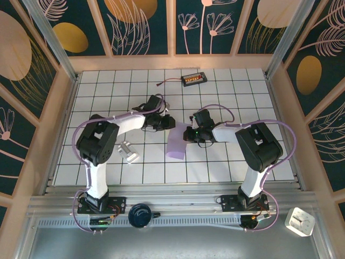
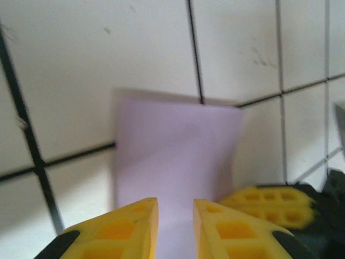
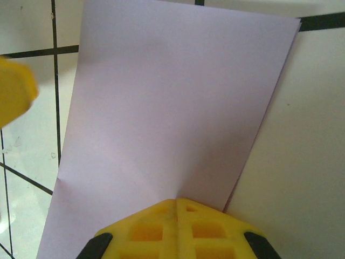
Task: Fold a paper plane with a square sheet of paper (pick it up from the middle)
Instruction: First fold the square sheet of paper in half at the center of the table.
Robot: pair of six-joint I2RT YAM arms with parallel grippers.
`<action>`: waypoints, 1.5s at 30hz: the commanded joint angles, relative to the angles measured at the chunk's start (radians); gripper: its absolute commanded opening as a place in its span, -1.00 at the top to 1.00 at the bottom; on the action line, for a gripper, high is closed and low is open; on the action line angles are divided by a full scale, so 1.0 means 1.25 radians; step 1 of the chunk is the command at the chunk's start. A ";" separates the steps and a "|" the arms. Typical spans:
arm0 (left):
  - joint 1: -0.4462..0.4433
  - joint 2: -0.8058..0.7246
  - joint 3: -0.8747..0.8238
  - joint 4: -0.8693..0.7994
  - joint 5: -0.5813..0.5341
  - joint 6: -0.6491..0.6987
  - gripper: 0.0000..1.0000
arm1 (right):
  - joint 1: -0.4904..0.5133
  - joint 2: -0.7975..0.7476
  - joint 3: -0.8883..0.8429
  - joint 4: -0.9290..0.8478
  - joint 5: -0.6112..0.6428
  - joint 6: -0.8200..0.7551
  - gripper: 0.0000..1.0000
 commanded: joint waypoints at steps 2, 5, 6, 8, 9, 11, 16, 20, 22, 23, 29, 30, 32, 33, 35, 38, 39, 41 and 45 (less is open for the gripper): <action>-0.032 -0.021 -0.069 0.022 0.048 -0.038 0.63 | -0.002 0.061 -0.050 -0.141 0.113 -0.011 1.00; -0.031 -0.024 -0.113 0.016 0.027 -0.042 0.70 | -0.002 0.063 -0.046 -0.142 0.113 -0.013 1.00; -0.031 -0.027 -0.129 0.015 0.017 -0.040 0.72 | -0.002 0.064 -0.045 -0.142 0.112 -0.013 1.00; -0.027 -0.028 -0.155 0.018 0.003 -0.039 0.73 | -0.002 0.063 -0.045 -0.143 0.113 -0.014 1.00; -0.023 -0.027 -0.166 0.017 -0.008 -0.039 0.74 | -0.002 0.064 -0.045 -0.143 0.113 -0.014 1.00; -0.020 -0.032 -0.176 0.014 -0.019 -0.038 0.74 | -0.002 0.063 -0.045 -0.144 0.113 -0.015 1.00; -0.034 -0.114 -0.200 0.067 0.031 -0.073 0.68 | -0.002 0.061 -0.046 -0.147 0.115 -0.016 1.00; -0.071 -0.128 -0.229 0.100 0.083 -0.103 0.61 | -0.002 0.062 -0.043 -0.144 0.113 -0.015 1.00; -0.079 -0.121 -0.245 0.102 0.085 -0.104 0.61 | -0.002 0.061 -0.042 -0.143 0.113 -0.015 1.00; -0.079 -0.117 -0.251 0.097 0.078 -0.102 0.61 | -0.002 0.061 -0.042 -0.143 0.112 -0.015 1.00; -0.077 -0.102 -0.265 0.017 -0.019 -0.062 0.67 | -0.002 0.059 -0.046 -0.143 0.116 -0.018 1.00; -0.077 -0.104 -0.270 0.009 -0.027 -0.058 0.67 | -0.002 0.059 -0.046 -0.143 0.116 -0.018 1.00; -0.077 -0.111 -0.284 0.005 -0.035 -0.059 0.68 | -0.002 0.057 -0.050 -0.143 0.117 -0.018 1.00; -0.078 -0.117 -0.290 0.004 -0.035 -0.059 0.68 | -0.002 0.056 -0.051 -0.143 0.118 -0.018 1.00; -0.078 -0.133 -0.297 0.011 -0.020 -0.060 0.67 | -0.002 0.055 -0.051 -0.144 0.118 -0.019 1.00; -0.078 -0.170 -0.313 0.061 0.040 -0.080 0.63 | -0.002 0.054 -0.052 -0.144 0.119 -0.018 1.00; -0.078 -0.181 -0.321 0.089 0.065 -0.096 0.62 | -0.002 0.054 -0.051 -0.144 0.119 -0.018 1.00; -0.079 -0.182 -0.333 0.138 0.108 -0.124 0.60 | -0.002 0.053 -0.050 -0.144 0.119 -0.018 1.00; -0.078 -0.182 -0.337 0.120 0.078 -0.119 0.63 | 0.007 0.051 -0.050 -0.144 0.120 -0.016 1.00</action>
